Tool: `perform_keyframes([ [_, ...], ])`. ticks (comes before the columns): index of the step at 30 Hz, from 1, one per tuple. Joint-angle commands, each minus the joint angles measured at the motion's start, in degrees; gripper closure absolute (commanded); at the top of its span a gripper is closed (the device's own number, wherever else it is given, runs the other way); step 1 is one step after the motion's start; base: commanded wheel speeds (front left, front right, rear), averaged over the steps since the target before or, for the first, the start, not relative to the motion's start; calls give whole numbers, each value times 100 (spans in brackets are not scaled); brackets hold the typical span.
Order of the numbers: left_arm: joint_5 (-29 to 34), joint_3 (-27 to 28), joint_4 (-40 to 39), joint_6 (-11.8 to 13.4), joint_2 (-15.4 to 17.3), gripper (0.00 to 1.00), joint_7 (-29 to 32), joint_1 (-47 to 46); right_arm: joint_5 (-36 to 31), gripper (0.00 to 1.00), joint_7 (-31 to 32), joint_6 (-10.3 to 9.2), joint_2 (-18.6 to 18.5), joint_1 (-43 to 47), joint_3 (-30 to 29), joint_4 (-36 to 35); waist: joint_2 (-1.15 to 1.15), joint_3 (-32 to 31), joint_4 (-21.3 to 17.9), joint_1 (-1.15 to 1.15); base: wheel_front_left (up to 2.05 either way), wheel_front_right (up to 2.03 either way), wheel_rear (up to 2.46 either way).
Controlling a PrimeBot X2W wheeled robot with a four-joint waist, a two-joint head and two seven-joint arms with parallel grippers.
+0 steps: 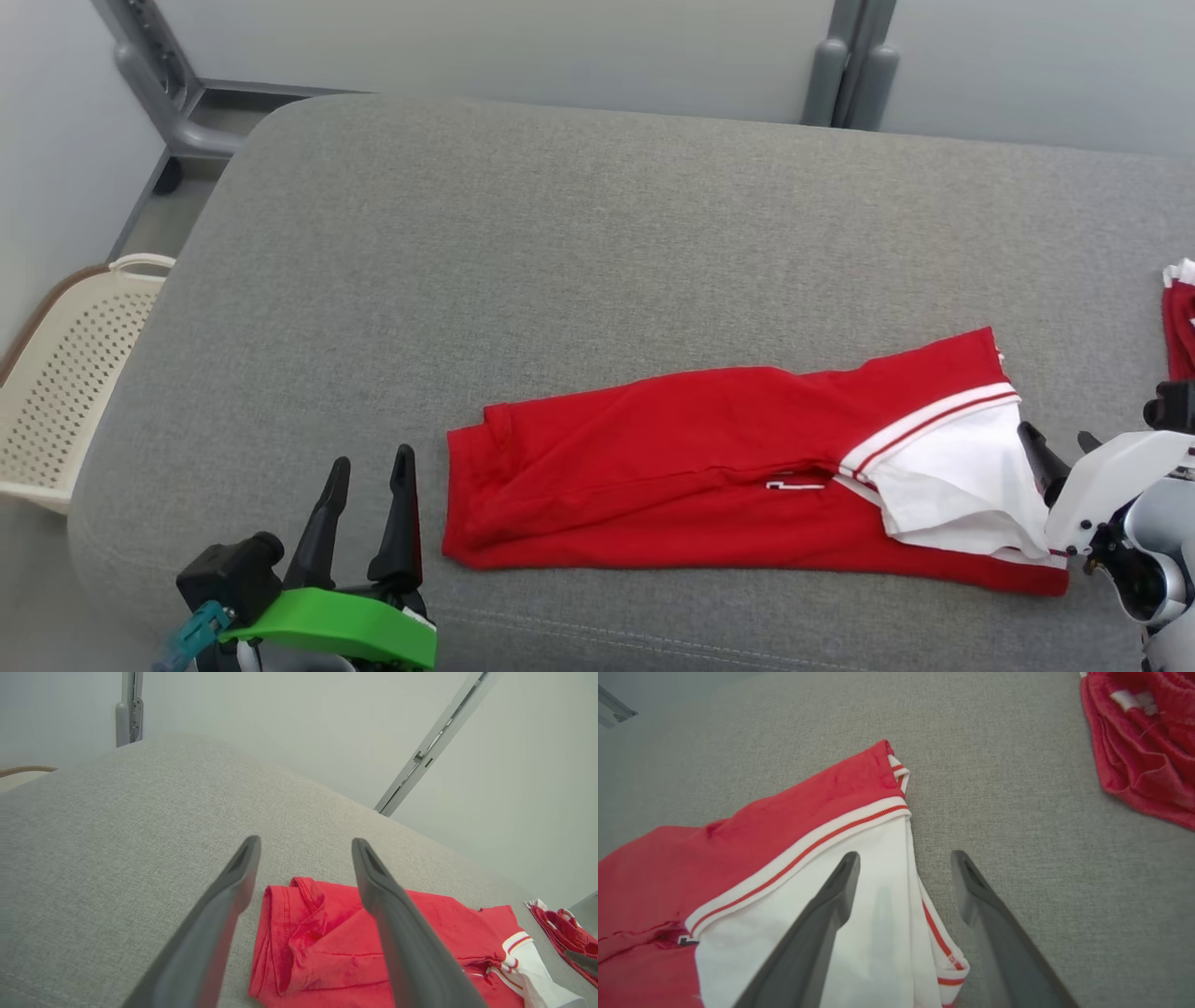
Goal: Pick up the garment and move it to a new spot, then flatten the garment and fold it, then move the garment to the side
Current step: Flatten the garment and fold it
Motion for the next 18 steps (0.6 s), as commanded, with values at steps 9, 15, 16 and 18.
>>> perform_keyframes([
  [9,-3,52,-161,58,69,0,-22,-48,215,0,348,-3,-9,-574,-133,1149,0,193,588,0,0,0,0],
  [15,-27,60,-219,81,84,0,-15,-38,268,0,444,-2,5,-737,-16,1643,0,204,726,0,0,0,0],
  [16,-33,62,-225,87,87,0,-16,-30,302,0,468,-1,23,-749,37,1670,0,203,738,0,0,0,0],
  [18,-49,75,-236,93,92,0,-23,-6,366,3,537,0,41,-760,174,1705,0,203,746,0,0,0,0],
])
